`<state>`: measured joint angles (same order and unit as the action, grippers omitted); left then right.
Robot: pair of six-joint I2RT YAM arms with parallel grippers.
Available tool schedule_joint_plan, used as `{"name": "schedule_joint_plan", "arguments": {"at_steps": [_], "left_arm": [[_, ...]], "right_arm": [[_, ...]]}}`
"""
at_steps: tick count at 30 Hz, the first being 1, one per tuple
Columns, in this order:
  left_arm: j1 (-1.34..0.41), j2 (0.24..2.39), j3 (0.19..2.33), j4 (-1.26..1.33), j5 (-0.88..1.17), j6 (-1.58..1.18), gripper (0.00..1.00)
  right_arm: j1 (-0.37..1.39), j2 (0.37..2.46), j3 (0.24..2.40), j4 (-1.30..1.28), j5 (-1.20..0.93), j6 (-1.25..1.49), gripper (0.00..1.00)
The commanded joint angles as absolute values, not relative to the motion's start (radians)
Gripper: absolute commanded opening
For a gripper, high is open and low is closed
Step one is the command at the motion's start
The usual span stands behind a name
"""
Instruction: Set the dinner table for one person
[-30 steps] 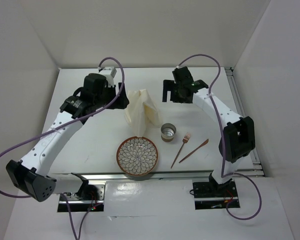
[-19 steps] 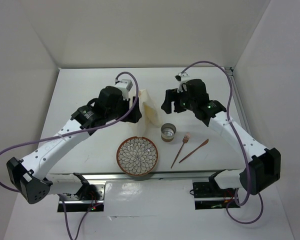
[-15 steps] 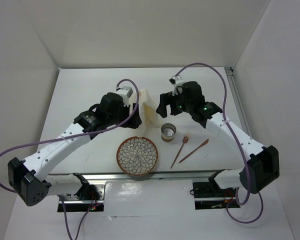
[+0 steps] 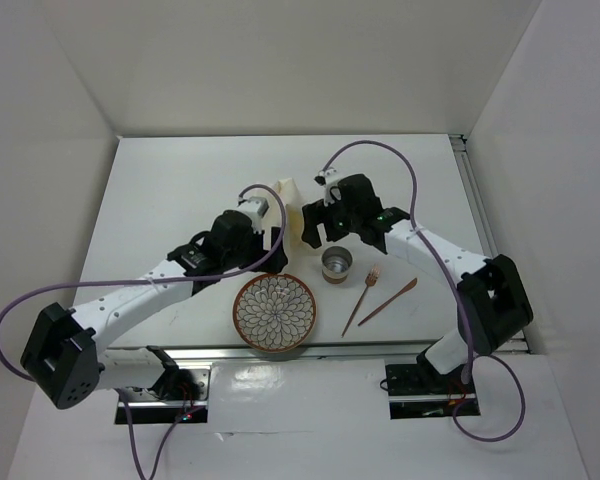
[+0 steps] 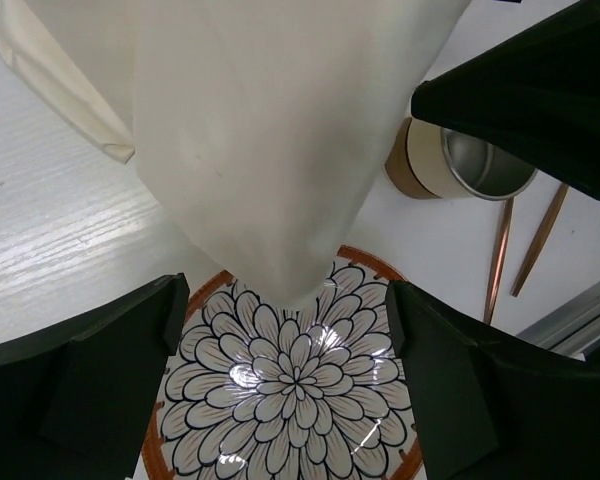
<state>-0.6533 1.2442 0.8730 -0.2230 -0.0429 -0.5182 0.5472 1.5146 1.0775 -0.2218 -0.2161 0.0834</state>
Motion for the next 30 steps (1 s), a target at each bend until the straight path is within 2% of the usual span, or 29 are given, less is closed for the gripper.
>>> {"name": "schedule_joint_plan", "arguments": {"at_steps": [1, 6, 7, 10, 11, 12, 13, 14, 15, 16, 17, 23, 27, 30], "left_arm": [[-0.658, 1.247, 0.832, -0.049, -0.086, -0.554, 1.0], [-0.658, 1.331, 0.847, -0.005, -0.146, -0.554, 0.95], [-0.658, 1.348, 0.857, -0.005, -0.155, -0.543, 0.9], [-0.658, 1.403, 0.9, -0.017, -0.189, -0.543, 0.79], [-0.658, 1.414, 0.923, -0.034, -0.207, -0.543, 0.67], [-0.658, 1.426, 0.937, -0.046, -0.219, -0.543, 0.61], [-0.658, 1.436, 0.952, -0.063, -0.232, -0.543, 0.53], [-0.658, 1.446, 0.984, -0.101, -0.268, -0.543, 0.33], [-0.658, 1.447, 1.003, -0.121, -0.285, -0.543, 0.24], [-0.649, 1.447, 1.021, -0.139, -0.299, -0.523, 0.16], [-0.64, 1.447, 1.063, -0.161, -0.32, -0.523, 0.0], [-0.457, 1.457, 1.289, -0.222, -0.292, -0.375, 0.0], [-0.286, 1.564, 1.536, -0.236, -0.223, -0.289, 0.0], [-0.217, 1.644, 1.719, -0.236, -0.152, -0.239, 0.0]], "right_arm": [[0.548, 1.532, 1.054, -0.103, -0.198, 0.083, 0.88], [0.548, 1.635, 1.091, -0.063, -0.21, 0.104, 0.77], [0.548, 1.649, 1.091, -0.048, -0.21, 0.104, 0.75], [0.539, 1.698, 1.112, -0.015, -0.21, 0.115, 0.57], [0.538, 1.71, 1.112, -0.015, -0.21, 0.124, 0.51], [0.538, 1.732, 1.133, -0.015, -0.201, 0.124, 0.39], [0.538, 1.732, 1.134, -0.015, -0.201, 0.133, 0.32], [0.528, 1.744, 1.164, -0.024, -0.19, 0.133, 0.25], [0.528, 1.744, 1.178, -0.025, -0.19, 0.133, 0.1], [0.519, 1.744, 1.193, -0.034, -0.18, 0.123, 0.04], [0.506, 1.753, 1.239, -0.034, -0.169, 0.123, 0.0], [0.404, 1.851, 1.549, -0.127, -0.146, 0.094, 0.0], [0.345, 2.0, 1.984, -0.248, -0.126, 0.075, 0.0], [0.334, 2.003, 2.135, -0.25, -0.115, 0.063, 0.0]]}}
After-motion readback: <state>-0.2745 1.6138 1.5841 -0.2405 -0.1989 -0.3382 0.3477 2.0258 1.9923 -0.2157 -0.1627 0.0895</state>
